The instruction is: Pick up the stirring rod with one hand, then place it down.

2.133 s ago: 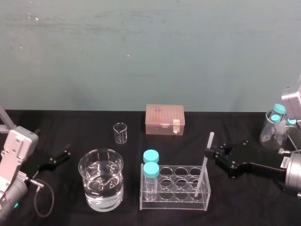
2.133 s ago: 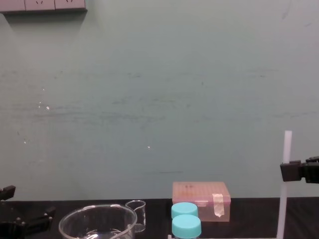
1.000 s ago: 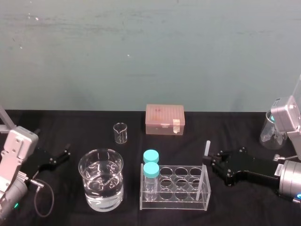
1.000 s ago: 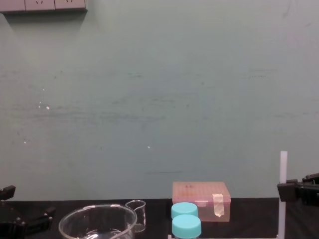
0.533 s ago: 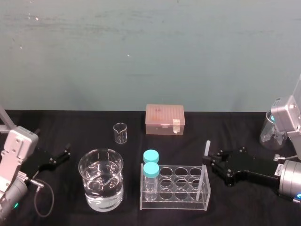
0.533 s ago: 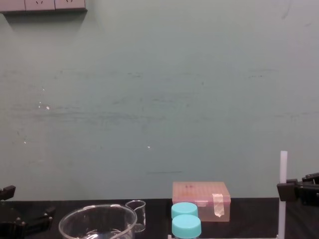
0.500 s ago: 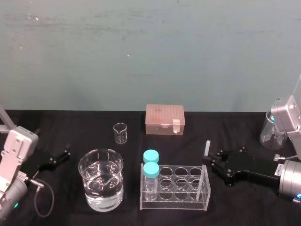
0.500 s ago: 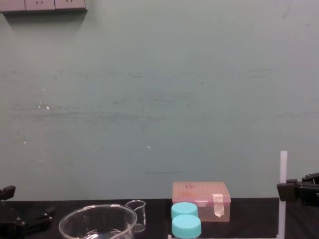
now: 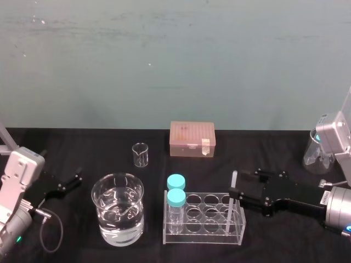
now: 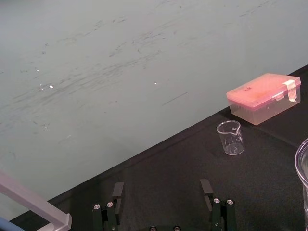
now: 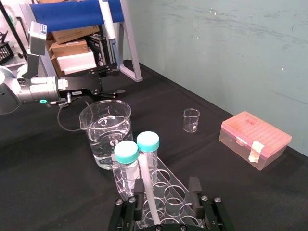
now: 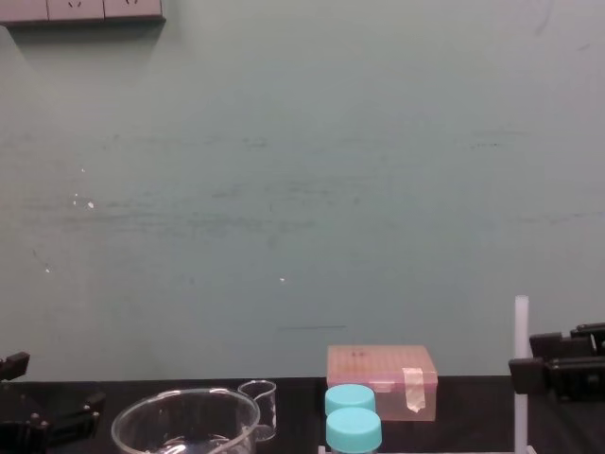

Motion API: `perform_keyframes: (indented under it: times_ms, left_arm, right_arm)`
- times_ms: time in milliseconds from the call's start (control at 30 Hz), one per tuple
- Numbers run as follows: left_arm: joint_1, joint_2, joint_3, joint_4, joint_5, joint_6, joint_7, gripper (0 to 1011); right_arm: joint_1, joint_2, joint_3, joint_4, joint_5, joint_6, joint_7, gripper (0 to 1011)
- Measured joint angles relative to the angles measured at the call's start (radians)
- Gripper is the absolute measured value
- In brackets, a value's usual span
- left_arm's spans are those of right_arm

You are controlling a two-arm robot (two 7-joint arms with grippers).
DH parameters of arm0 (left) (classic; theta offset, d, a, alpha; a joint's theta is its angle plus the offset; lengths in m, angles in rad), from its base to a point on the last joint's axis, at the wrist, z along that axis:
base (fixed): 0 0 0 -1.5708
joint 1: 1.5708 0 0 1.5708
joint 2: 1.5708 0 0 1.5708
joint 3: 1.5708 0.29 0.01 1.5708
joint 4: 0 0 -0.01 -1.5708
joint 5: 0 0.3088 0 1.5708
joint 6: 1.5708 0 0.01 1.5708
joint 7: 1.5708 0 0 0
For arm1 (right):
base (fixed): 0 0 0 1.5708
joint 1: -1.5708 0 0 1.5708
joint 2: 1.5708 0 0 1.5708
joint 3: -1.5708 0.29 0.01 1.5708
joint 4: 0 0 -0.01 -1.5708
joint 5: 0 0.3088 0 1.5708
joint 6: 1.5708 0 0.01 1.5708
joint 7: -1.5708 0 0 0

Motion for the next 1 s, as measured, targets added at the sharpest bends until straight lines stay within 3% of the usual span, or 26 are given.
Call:
perform_keyframes:
  times_ms: [467,800,1000]
  left_arm:
    - [0.0,0.0,0.0,0.0,0.0,0.0,0.0,1005]
    - [0.0,0.0,0.0,0.0,0.0,0.0,0.0,1005]
    - [0.0,0.0,0.0,0.0,0.0,0.0,0.0,1005]
  right_arm:
    - [0.0,0.0,0.0,0.0,0.0,0.0,0.0,983]
    - [-0.003,0.0,0.005,-0.001,0.007,-0.006,0.006,1000]
    - [-0.028,0.005,0.063,-0.028,0.108,-0.059,0.078,1000]
